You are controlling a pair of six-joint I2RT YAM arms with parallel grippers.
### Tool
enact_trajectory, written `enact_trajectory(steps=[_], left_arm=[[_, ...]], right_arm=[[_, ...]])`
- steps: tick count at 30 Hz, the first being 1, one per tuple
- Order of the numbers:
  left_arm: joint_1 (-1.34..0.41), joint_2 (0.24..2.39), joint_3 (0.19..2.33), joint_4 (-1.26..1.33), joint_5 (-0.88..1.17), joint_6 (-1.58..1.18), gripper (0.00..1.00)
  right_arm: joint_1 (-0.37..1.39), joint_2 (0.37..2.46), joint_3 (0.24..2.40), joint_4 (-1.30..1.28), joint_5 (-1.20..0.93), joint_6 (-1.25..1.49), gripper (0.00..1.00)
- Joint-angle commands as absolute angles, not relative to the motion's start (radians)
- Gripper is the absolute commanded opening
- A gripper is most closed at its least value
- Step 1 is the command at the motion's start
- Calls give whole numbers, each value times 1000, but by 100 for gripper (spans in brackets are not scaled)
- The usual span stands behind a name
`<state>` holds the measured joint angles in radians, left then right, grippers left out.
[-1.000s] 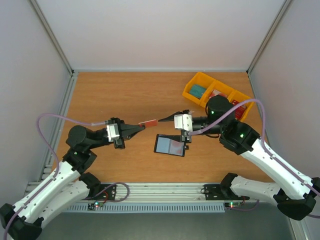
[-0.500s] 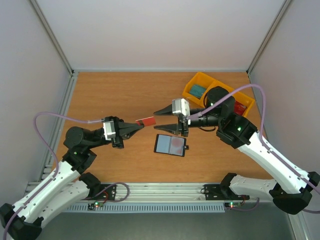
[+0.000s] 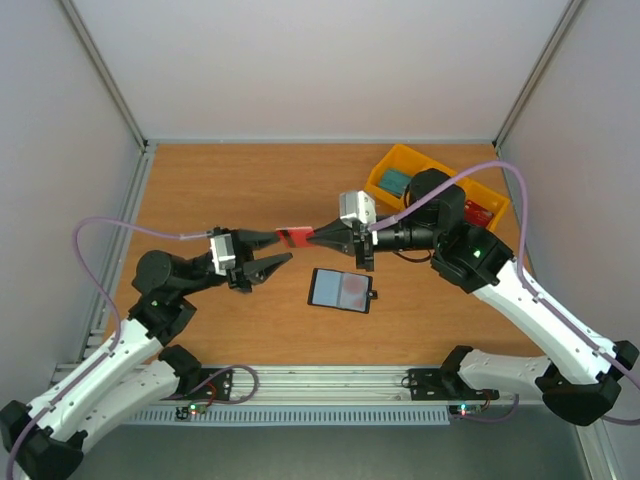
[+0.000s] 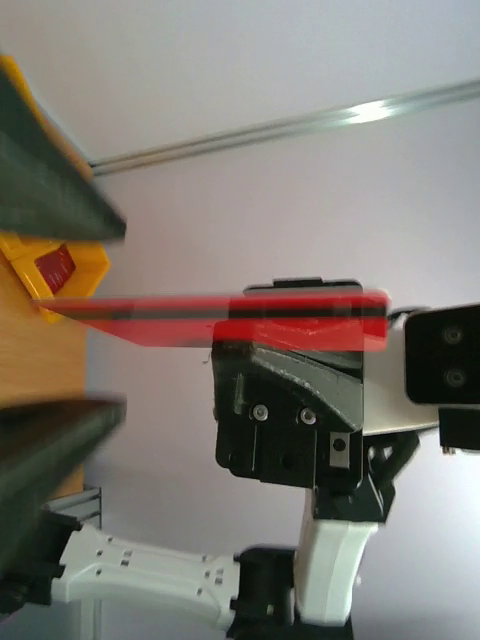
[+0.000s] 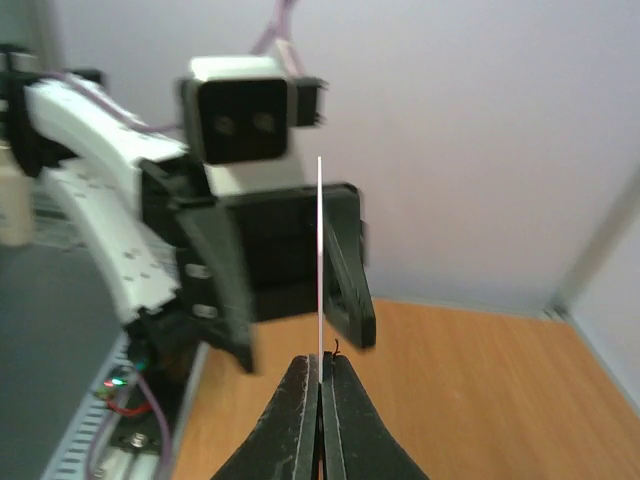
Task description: Take the credit cards out of the card holder
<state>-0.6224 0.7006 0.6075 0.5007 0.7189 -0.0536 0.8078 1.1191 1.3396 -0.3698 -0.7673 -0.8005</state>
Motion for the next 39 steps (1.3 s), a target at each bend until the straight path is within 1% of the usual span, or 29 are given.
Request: enact_trajectory(steps=[1,2,4,6,8,9,10,11,14,17,20,22,25,28,35,39], left_arm=[[-626,685,587,430,540,-104,95],[-626,672,567,394,496,-107,99],[-624,647,510,305,387,-101,99],[-614,635,462,188,223,-128,99],[-578,608,431,69,102,-190,99],[-552,594,417,21,62,-236,99],[-529,585,405,-29,21,-262,99],[-505,585,392,-70,-20,-294,99],[-442,583,331,-47,-51,-370,99],[-404,577,340,-73,-17,-407,99],[-382,535,311,-55,-36,-376,99],[-367,514,297,-51,-43,-378,99],[-361,535,302,-43,21,-388,99],[-360,549,299,-43,72,-398,99],[-358,582,295,-32,55,-402,99],[-358,604,293,-26,82,-429,99]], right_arm=[[731,1110,1357,-469,-555,-791,1],[698,1134,1380,-522,-505,-794,1],[636,1199,1453,-673,-328,-813,1],[595,1285,1508,-760,-20,-838,1],[557,1382,1558,-848,275,-874,1],[509,1422,1579,-884,375,-875,1],[468,1458,1592,-906,414,-870,1],[428,1482,1597,-916,432,-866,1],[327,1527,1570,-881,495,-889,1],[242,1610,1572,-881,460,-936,1],[193,1733,1617,-894,491,-992,1],[163,1792,1657,-898,449,-1008,1],[135,1859,1717,-896,368,-1026,1],[120,1940,1731,-866,395,-1073,1],[81,2071,1791,-813,407,-1181,1],[75,2139,1824,-788,430,-1242,1]])
